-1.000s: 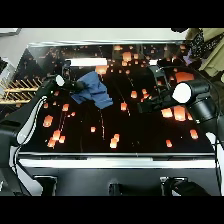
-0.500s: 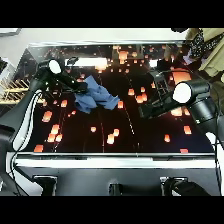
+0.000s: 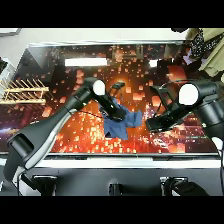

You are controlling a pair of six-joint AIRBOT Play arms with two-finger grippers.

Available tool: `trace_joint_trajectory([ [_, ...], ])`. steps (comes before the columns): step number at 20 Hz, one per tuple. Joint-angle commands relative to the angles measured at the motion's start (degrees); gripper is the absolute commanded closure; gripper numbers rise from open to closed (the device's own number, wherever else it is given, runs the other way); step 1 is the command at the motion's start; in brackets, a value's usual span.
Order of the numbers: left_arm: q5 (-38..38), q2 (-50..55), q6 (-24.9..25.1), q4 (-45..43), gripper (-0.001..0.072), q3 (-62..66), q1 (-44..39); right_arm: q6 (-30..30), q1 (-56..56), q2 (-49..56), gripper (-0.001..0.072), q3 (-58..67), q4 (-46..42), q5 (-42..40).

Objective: Fold the clothes and pants, and hang the long-sleeved shirts on hangers.

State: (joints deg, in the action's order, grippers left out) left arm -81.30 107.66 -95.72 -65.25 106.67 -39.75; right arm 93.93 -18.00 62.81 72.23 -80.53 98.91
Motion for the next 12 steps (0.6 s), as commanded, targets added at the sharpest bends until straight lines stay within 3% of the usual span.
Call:
trace_joint_trajectory([
  [1, 1.4, 0.8, -2.1, 0.3, 0.0686, -0.5, -2.8, -0.3, -0.1, -2.8, 0.0574, 0.0, 0.1, 1.3],
  [2, 1.4, -0.2, -1.8, 0.3, 0.0621, -0.5, -1.6, -0.5, -0.1, -3.3, 0.0573, 0.0, 0.4, 0.7],
  [4, 1.1, -3.0, -1.6, 0.1, 0.0347, -0.5, 1.9, -0.3, -0.1, -3.5, 0.0572, -0.1, 2.0, -2.0],
  [5, 0.3, -4.9, -1.0, 0.0, 0.0273, -0.5, 4.1, 0.8, -0.1, -3.5, 0.0572, -0.1, 3.8, -4.7],
  [9, -6.1, -12.5, 1.4, -5.8, 0.0266, -0.6, 12.1, 1.1, 3.3, -3.5, 0.0572, 0.9, 6.3, -14.1],
  [10, -8.0, -14.1, 1.4, -7.2, 0.0266, -0.6, 13.8, 1.2, 7.4, -3.5, 0.0521, 1.5, 6.5, -14.6],
  [11, -9.5, -15.7, 1.4, -8.2, 0.0267, -0.6, 15.7, 1.0, 12.3, -3.5, 0.0415, 1.9, 7.3, -14.9],
  [12, -10.5, -17.2, 1.4, -8.5, 0.0266, -0.6, 17.4, -1.0, 18.3, -3.3, 0.0377, 1.9, 9.5, -15.0],
])
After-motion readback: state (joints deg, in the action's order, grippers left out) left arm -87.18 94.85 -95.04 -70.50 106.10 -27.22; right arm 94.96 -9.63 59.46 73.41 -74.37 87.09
